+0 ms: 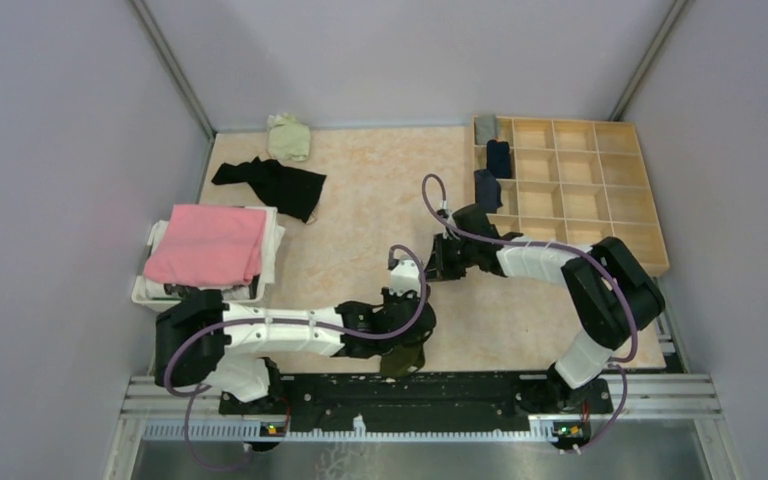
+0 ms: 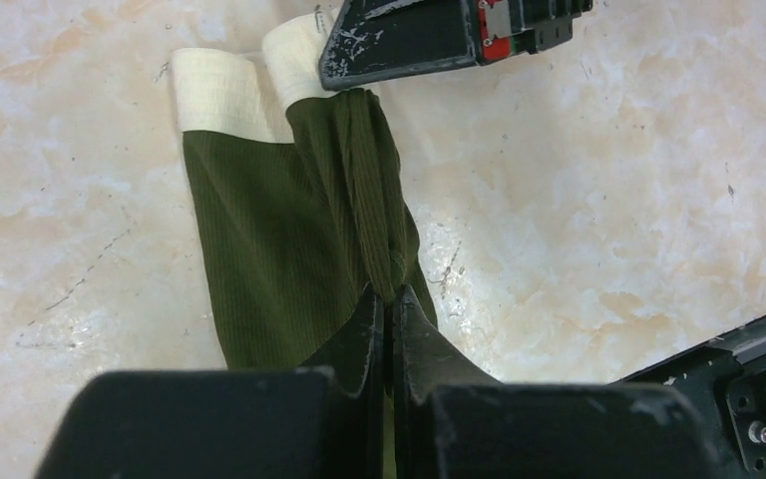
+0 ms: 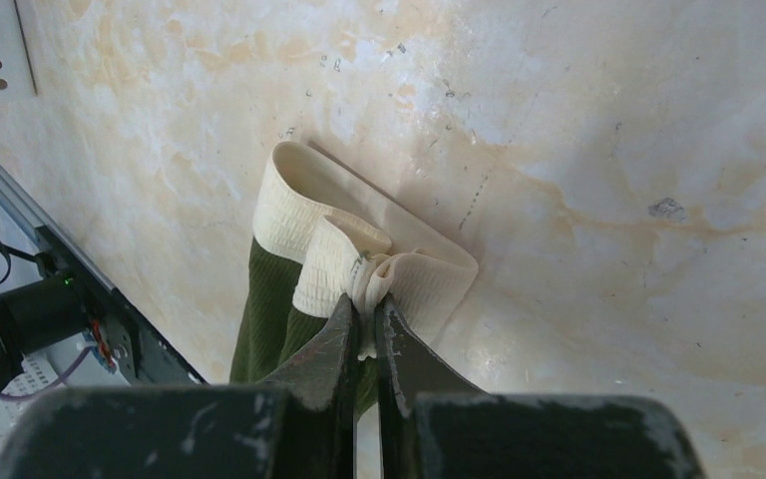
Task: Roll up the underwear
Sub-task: Fold the underwear at the center of the board.
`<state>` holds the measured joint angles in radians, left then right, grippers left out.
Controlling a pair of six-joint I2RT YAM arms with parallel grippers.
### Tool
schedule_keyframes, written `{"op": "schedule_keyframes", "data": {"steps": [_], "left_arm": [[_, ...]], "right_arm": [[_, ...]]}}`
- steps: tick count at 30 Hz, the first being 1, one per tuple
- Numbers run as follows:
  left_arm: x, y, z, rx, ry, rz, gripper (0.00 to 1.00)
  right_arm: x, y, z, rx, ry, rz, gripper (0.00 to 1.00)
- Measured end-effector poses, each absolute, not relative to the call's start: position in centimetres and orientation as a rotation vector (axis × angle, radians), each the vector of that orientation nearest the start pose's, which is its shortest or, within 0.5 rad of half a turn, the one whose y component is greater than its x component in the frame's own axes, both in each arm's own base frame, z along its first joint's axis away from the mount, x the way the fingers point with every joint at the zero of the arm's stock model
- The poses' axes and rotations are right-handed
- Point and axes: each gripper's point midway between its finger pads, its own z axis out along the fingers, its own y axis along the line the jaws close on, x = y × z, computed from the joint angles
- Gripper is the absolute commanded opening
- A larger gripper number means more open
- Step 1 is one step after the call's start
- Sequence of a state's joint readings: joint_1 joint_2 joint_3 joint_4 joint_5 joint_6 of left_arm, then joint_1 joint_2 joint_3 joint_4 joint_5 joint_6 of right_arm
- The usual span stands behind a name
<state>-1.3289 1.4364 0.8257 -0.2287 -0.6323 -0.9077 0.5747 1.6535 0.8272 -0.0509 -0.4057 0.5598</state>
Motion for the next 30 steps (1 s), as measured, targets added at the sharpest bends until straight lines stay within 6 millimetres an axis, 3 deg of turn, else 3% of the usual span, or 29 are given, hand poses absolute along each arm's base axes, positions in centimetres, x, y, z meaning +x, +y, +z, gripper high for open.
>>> {"op": "schedule_keyframes", "data": {"steps": [21,30], "left_arm": [[15.0,-30.0,8.7,0.062,2.256,-0.543,0.00],[14.3,-28.7,7.2,0.033,2.287,-0.543,0.00]], "right_arm": [[25.6,28.0,4.3,-0.258,2.620,0.953,0.00],[25.2,28.4,4.5,-0.277,2.628,0.954,0.00]]}}
